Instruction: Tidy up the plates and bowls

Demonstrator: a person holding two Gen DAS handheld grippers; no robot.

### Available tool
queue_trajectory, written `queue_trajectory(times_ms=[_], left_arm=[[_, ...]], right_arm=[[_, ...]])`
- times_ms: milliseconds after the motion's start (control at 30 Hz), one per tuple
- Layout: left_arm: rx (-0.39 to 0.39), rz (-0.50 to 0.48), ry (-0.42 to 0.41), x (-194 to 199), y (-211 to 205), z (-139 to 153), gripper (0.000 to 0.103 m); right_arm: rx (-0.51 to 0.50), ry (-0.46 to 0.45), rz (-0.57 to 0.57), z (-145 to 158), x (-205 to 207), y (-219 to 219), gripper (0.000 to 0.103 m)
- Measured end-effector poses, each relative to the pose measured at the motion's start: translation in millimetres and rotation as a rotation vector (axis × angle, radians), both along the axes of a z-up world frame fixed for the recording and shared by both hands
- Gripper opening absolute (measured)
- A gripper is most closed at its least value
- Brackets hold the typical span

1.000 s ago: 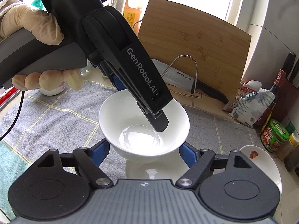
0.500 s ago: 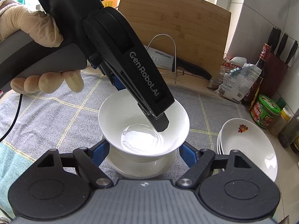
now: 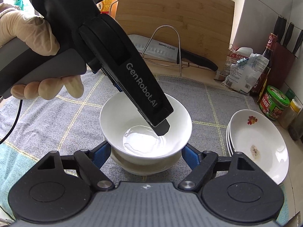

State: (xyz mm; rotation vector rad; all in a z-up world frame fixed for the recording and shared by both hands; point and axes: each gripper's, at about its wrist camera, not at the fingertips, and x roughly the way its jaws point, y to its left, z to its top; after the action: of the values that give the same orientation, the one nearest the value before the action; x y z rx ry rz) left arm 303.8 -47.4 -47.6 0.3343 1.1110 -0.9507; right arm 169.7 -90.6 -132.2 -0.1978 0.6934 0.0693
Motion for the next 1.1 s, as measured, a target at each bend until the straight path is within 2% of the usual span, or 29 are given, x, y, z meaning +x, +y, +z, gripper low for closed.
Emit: queue_trajectory(times_ms=[767,833,900,1100], left_arm=[[0.027,-0.068,-0.047,-9,-8,-7,0.078],[0.027,-0.068,-0.038,-8,-8,-9,0.078],[0.024,-0.071,-0.049,-9,-8,-10,0.078],[-0.006,-0.04,-0.079,-10,0,-6,0.081]], right_arm=[[0.025,0.014,-0.015,-3,3,-2,0.086],[0.027,0.01,-0.015,-4,3,-3,0.09],[0.007,-0.032,-0.013,-1,-2,0,0.103],[-0.007,-0.051,-0.001,4,-5,3,0.103]])
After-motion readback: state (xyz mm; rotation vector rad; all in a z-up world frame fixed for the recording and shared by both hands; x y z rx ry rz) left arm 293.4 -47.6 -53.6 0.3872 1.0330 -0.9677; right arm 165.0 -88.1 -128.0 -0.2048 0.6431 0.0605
